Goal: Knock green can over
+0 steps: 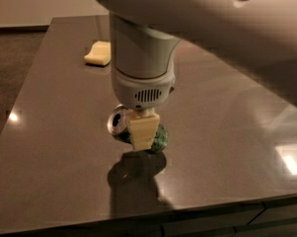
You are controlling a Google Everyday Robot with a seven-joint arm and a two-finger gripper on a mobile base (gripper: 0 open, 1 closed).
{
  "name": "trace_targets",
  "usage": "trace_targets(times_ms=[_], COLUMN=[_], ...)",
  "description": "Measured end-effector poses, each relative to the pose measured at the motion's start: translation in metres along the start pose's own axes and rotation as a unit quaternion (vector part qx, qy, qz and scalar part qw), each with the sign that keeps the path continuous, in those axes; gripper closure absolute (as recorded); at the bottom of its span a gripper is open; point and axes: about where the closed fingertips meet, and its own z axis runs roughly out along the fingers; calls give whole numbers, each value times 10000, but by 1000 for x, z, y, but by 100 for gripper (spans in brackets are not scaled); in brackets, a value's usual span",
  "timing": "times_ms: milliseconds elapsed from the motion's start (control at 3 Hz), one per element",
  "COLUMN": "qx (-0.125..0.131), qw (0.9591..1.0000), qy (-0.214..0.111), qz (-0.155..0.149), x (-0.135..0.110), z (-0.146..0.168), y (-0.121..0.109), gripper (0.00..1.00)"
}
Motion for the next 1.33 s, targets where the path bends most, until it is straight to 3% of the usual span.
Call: trace_targets(times_ms=[667, 1333], qx=[-454, -670], qw=[9977, 9954], qy=[210, 363], qz=[-467, -583], x=[2, 9], z=[19, 34], y=[-8, -18], gripper=[100, 59])
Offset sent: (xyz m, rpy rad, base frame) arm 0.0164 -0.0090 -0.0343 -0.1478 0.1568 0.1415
